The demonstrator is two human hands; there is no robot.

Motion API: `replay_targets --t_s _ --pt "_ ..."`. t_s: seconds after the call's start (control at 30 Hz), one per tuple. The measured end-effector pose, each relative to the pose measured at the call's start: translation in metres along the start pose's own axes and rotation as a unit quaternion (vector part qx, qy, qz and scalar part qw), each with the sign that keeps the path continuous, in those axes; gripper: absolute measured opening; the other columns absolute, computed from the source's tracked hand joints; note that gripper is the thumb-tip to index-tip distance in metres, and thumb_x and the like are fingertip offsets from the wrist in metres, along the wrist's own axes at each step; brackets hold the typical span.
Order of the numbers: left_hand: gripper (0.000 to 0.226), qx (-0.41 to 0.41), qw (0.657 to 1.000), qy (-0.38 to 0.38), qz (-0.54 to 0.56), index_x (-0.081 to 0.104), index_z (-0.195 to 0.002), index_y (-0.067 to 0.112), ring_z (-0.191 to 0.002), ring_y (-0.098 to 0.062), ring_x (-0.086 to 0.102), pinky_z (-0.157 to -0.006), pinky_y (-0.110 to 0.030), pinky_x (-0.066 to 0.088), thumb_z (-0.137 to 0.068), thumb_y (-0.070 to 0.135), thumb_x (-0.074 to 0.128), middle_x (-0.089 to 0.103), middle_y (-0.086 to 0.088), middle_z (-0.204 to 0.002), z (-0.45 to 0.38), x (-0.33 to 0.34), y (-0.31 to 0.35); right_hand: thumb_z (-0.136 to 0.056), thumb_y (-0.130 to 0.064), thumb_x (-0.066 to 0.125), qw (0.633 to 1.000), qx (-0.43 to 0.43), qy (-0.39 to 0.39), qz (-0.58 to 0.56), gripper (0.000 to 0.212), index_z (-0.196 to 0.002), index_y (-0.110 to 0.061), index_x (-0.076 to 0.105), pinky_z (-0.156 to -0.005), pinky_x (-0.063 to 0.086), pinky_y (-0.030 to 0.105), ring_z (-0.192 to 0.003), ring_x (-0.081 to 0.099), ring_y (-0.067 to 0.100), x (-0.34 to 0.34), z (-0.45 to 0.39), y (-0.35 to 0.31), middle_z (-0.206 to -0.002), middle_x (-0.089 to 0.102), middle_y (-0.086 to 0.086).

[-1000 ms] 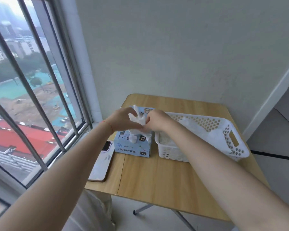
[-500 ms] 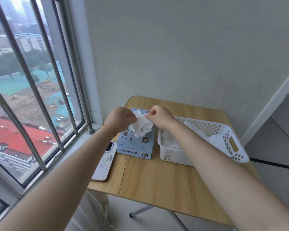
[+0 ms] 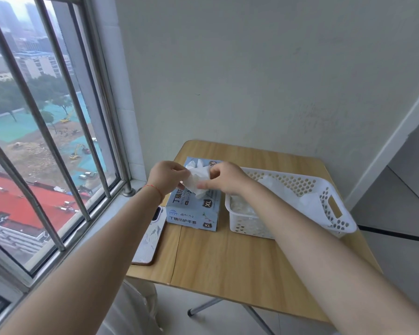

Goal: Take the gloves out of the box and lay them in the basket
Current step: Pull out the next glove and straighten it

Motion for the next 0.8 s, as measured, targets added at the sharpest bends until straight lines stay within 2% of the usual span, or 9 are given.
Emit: replay_targets --t_s 0.07,0.13,0.23,0.37,0.47,0.57,0.67,0.73,0.8 --pt "0.013 -0.001 1.000 0.017 0.017 0.069 -0.074 0.016 -0.063 -0.018 0.071 -0.048 -0.020 0.042 -0.086 0.013 0.065 0.074 -0.005 -0.077 0.000 -0.001 -0.003 -0.082 -0.029 0.070 0.999 -0.004 0.051 0.017 0.025 -0.067 -0.015 0.056 -0.059 0.035 0.028 -0.059 0.044 0.015 -0.001 -0.005 0.002 -0.067 0.051 0.000" --pt "0.013 0.001 0.999 0.043 0.014 0.070 -0.076 0.015 -0.061 -0.015 0.066 -0.054 -0.021 0.045 -0.087 0.015 0.065 0.073 -0.006 -0.076 -0.001 -0.005 -0.007 -0.088 -0.025 0.064 0.995 -0.006 0.104 -0.007 0.018 -0.077 -0.011 0.063 -0.057 0.037 0.025 -0.065 0.050 0.013 -0.008 -0.007 0.003 -0.074 0.058 -0.003" --pt "0.013 0.021 0.997 0.079 -0.001 0.073 -0.086 0.014 -0.066 -0.014 0.057 -0.057 -0.022 0.044 -0.090 0.017 0.061 0.068 -0.001 -0.076 -0.001 -0.011 -0.004 -0.094 -0.022 0.057 0.988 -0.006 0.154 -0.032 0.018 -0.096 -0.009 0.070 -0.070 0.040 0.023 -0.084 0.058 0.012 -0.020 -0.008 0.004 -0.092 0.066 -0.003" --pt "0.018 0.069 0.992 0.106 0.009 0.075 -0.096 0.018 -0.075 -0.014 0.061 -0.068 -0.025 0.049 -0.091 0.022 0.058 0.069 0.005 -0.083 -0.003 -0.016 0.021 -0.090 -0.024 0.063 0.992 0.005 0.123 0.016 0.010 -0.092 -0.014 0.067 -0.068 0.042 0.023 -0.085 0.057 0.013 -0.021 -0.011 0.003 -0.093 0.064 -0.004" --pt "0.011 0.103 0.986 0.122 0.040 0.070 -0.088 0.021 -0.075 -0.005 0.061 -0.064 -0.019 0.046 -0.091 0.024 0.060 0.067 0.013 -0.080 -0.002 -0.017 0.045 -0.084 -0.024 0.068 0.994 0.027 0.088 0.052 0.012 -0.089 -0.013 0.067 -0.073 0.052 0.033 -0.085 0.061 0.018 -0.013 -0.008 0.004 -0.089 0.064 -0.002" --pt "0.008 0.124 0.978 0.155 0.064 0.068 -0.085 0.020 -0.077 -0.005 0.061 -0.068 -0.018 0.046 -0.090 0.025 0.063 0.066 0.010 -0.081 -0.001 -0.019 0.060 -0.080 -0.019 0.070 0.994 0.027 0.073 0.075 0.008 -0.086 -0.013 0.067 -0.074 0.051 0.033 -0.084 0.061 0.020 -0.010 -0.002 0.003 -0.079 0.060 -0.005" --pt "0.009 0.126 0.978 0.160 0.041 0.068 -0.083 0.019 -0.085 -0.011 0.061 -0.074 -0.025 0.046 -0.088 0.026 0.065 0.067 0.005 -0.088 -0.003 -0.023 0.065 -0.077 -0.029 0.077 0.998 0.029 0.045 0.038 0.034 -0.104 -0.017 0.061 -0.069 0.047 0.029 -0.088 0.056 0.017 -0.013 0.003 0.003 -0.088 0.053 -0.008" --pt "0.012 0.119 0.986 0.116 -0.028 0.070 -0.084 0.017 -0.081 -0.013 0.060 -0.070 -0.025 0.044 -0.089 0.027 0.066 0.066 0.006 -0.084 -0.002 -0.019 0.066 -0.074 -0.039 0.079 0.998 0.006 0.058 -0.004 0.062 -0.125 -0.020 0.049 -0.072 0.042 0.026 -0.097 0.053 0.015 -0.020 0.006 -0.001 -0.108 0.049 -0.004" --pt "0.016 0.120 0.987 0.082 -0.073 0.073 -0.085 0.014 -0.076 -0.015 0.058 -0.064 -0.025 0.043 -0.089 0.028 0.066 0.066 0.003 -0.080 0.000 -0.013 0.067 -0.076 -0.040 0.078 0.994 -0.036 0.091 -0.057 0.068 -0.132 -0.021 0.044 -0.069 0.040 0.022 -0.100 0.052 0.014 -0.026 0.008 -0.008 -0.116 0.047 -0.001"
Point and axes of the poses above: each hand's wrist, its own z-axis away from the middle knuckle, its own x-axis out of the palm, y = z × x, the point moved 3 cm from there along -z, towards the middle knuckle
